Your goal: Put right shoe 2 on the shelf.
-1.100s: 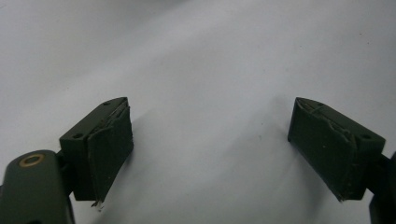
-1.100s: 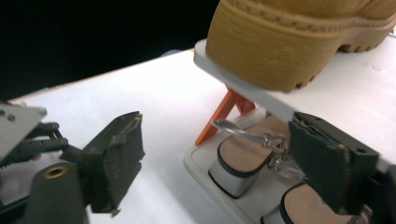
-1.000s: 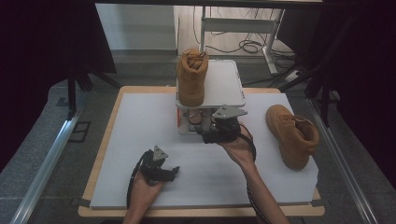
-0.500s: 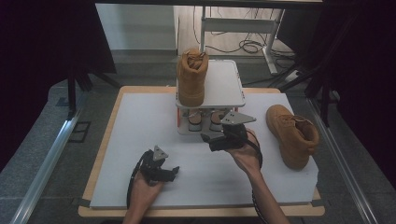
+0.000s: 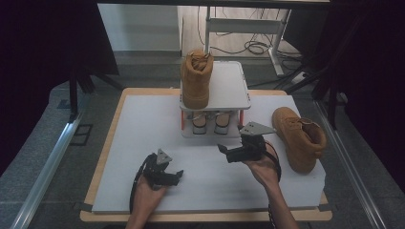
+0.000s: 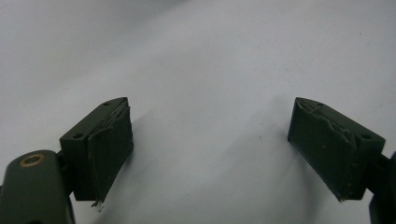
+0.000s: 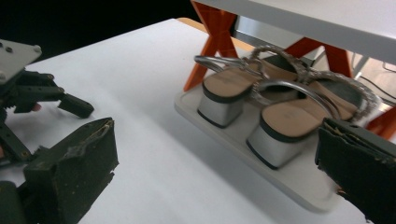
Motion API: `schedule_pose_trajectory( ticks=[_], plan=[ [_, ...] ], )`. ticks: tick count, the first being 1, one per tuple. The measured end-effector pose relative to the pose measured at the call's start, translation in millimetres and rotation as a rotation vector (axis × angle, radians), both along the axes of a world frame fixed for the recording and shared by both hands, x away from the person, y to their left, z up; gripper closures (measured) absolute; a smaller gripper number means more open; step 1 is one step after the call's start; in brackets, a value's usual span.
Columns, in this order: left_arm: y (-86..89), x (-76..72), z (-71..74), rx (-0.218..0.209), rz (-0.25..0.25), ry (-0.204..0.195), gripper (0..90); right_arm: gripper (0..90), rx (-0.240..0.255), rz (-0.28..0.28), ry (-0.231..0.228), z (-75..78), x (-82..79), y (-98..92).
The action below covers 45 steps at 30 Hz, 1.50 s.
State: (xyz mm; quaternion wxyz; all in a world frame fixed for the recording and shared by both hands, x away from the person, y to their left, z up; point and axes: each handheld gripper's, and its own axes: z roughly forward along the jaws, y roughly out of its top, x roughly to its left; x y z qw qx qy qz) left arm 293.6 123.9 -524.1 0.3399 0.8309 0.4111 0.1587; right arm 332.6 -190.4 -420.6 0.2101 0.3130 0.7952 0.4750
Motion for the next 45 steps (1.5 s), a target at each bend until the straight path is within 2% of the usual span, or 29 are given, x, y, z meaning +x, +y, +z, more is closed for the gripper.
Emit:
schedule_pose_trajectory(
  ticks=[7,12,22,26,34,41,45],
  plan=[
    [0.0,-0.1,0.1,0.001,-0.001,0.001,14.0,0.0,0.044,-0.056,-0.016,-8.1,-11.9,-19.8],
    [-0.1,-0.1,0.1,0.0,0.001,0.002,14.0,0.0,0.027,-0.077,-0.012,-14.4,-17.3,-28.9],
    [-0.1,-0.1,0.0,0.0,0.0,-0.001,14.0,0.0,-0.004,-0.127,-0.003,-17.6,-27.7,-44.6],
    [-0.2,-0.3,-0.1,-0.001,0.002,0.0,14.0,0.0,0.017,-0.143,0.016,-19.0,-32.7,-50.4],
    [0.1,-0.3,0.2,0.003,-0.001,0.001,14.0,0.0,0.028,-0.162,0.0,-20.8,-43.8,-64.0],
    [0.0,-0.3,0.1,0.002,-0.001,0.0,14.0,0.0,0.075,-0.201,0.014,-28.6,-52.4,-80.9],
    [0.0,-0.3,0.1,0.002,-0.001,0.0,14.0,0.0,0.066,-0.245,0.013,-31.9,-59.1,-92.5]
  ],
)
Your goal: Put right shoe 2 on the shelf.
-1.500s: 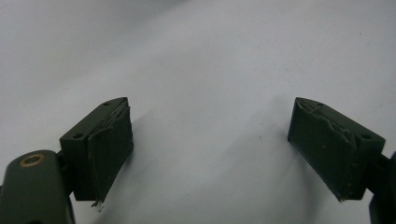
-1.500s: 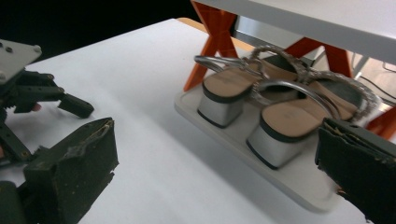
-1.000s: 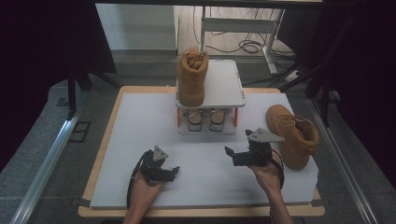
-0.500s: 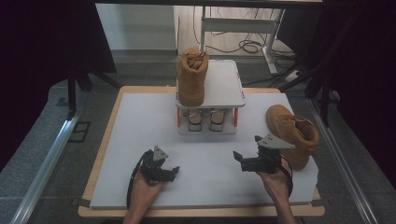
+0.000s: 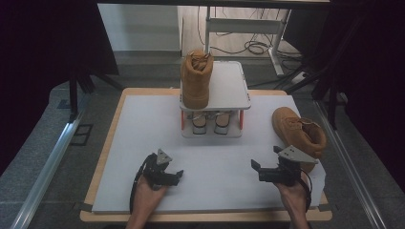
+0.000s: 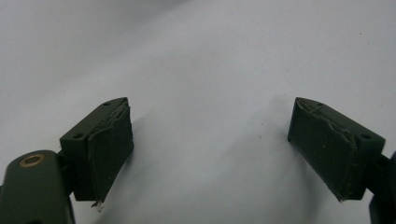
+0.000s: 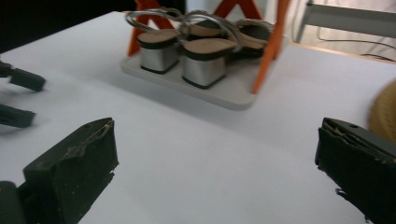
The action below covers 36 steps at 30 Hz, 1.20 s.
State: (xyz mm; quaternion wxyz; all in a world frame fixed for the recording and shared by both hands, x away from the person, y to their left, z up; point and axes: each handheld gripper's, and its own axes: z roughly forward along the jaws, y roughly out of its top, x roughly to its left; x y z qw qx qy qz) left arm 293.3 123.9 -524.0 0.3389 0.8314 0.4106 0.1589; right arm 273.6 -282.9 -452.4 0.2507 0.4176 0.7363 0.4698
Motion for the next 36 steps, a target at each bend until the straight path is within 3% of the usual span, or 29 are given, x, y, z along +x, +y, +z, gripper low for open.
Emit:
schedule_pose_trajectory(
  ticks=[9,23,36],
  plan=[
    [0.0,0.0,0.0,0.0,0.0,0.0,14.0,0.0,-0.022,-0.099,-0.004,-12.0,-19.8,-26.1],
    [-0.4,-0.1,-0.2,-0.005,0.004,-0.002,14.0,0.0,-0.003,-0.215,-0.04,-16.6,-40.8,-58.3],
    [-0.4,-0.1,-0.2,-0.005,0.004,-0.001,13.9,0.0,0.005,-0.341,-0.053,-13.7,-45.3,-89.6]
  ],
)
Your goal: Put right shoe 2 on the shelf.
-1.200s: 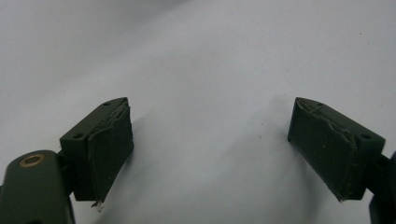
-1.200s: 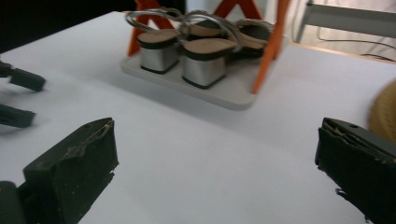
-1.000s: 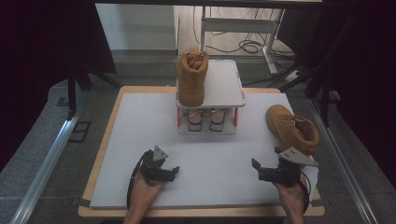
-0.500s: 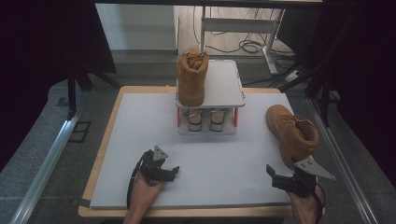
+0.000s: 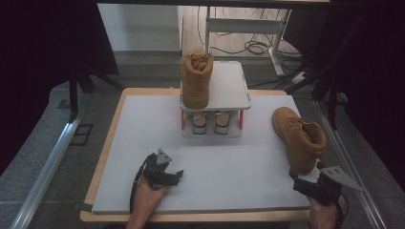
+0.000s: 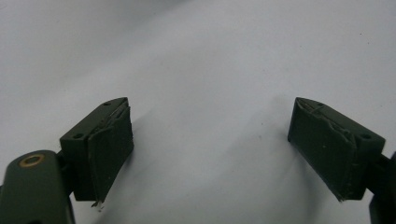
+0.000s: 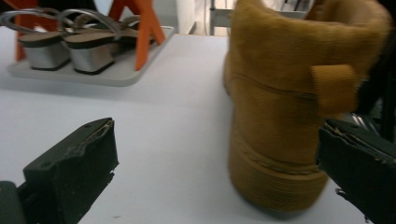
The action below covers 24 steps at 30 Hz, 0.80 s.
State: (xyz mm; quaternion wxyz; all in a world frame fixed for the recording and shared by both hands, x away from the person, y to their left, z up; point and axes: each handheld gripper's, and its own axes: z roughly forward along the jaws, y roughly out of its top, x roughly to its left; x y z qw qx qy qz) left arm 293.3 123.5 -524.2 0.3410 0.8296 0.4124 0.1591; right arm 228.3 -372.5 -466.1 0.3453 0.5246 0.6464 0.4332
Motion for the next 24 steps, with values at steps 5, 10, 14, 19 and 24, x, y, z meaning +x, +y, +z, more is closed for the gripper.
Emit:
schedule_pose_trajectory(
  ticks=[5,10,14,19,24],
  plan=[
    [-0.1,0.0,-0.1,-0.001,0.001,0.0,13.9,0.0,-0.008,-0.013,0.01,0.9,7.2,-7.1],
    [0.0,0.0,-0.1,-0.001,0.0,0.0,14.0,0.0,0.0,-0.02,0.0,4.1,16.5,-11.8],
    [0.0,0.0,-0.1,-0.001,0.001,0.0,13.9,0.0,0.009,-0.031,-0.021,8.4,25.2,-14.7],
    [0.0,0.0,-0.1,-0.001,0.001,0.0,13.9,0.0,0.014,-0.04,-0.035,11.6,37.3,-18.6],
    [0.0,0.0,-0.1,-0.001,0.001,0.0,13.9,0.0,0.026,-0.049,-0.048,14.1,47.2,-21.7]
  ],
)
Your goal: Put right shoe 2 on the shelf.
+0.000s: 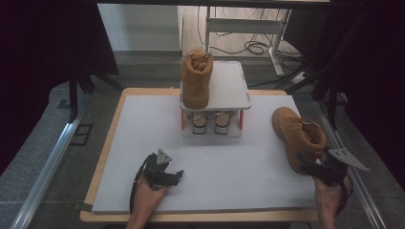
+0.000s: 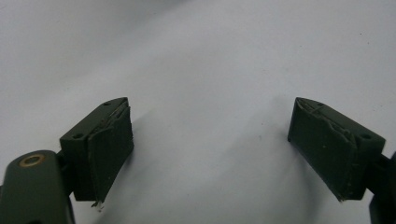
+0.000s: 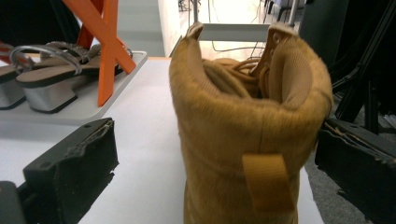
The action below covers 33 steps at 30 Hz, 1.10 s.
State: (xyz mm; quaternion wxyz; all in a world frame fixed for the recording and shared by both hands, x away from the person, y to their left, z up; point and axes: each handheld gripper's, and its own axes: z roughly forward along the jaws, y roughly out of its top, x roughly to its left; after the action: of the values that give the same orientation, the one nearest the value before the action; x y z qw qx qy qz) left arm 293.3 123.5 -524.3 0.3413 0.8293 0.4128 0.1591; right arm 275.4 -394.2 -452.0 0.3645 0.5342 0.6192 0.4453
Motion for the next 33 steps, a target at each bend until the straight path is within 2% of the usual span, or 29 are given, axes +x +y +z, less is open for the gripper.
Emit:
schedule_pose_trajectory(
  ticks=[5,10,21,27,33],
  plan=[
    [0.0,0.0,0.0,-0.001,0.0,0.0,13.9,0.0,0.003,-0.028,0.003,0.6,5.0,-4.0],
    [-0.1,0.0,0.0,-0.001,0.0,0.0,13.9,0.0,-0.037,-0.041,0.004,-0.4,5.9,-5.8],
    [0.0,0.0,0.0,0.0,0.0,0.0,13.9,0.0,-0.052,-0.055,0.009,-0.9,6.0,-6.5],
    [0.0,0.0,0.0,0.0,0.0,0.0,13.9,0.0,-0.037,-0.063,0.031,-7.5,12.4,-13.1],
    [0.0,0.0,0.0,-0.001,0.001,0.001,13.9,0.0,-0.06,-0.057,0.03,-10.1,21.9,-13.9]
  ],
)
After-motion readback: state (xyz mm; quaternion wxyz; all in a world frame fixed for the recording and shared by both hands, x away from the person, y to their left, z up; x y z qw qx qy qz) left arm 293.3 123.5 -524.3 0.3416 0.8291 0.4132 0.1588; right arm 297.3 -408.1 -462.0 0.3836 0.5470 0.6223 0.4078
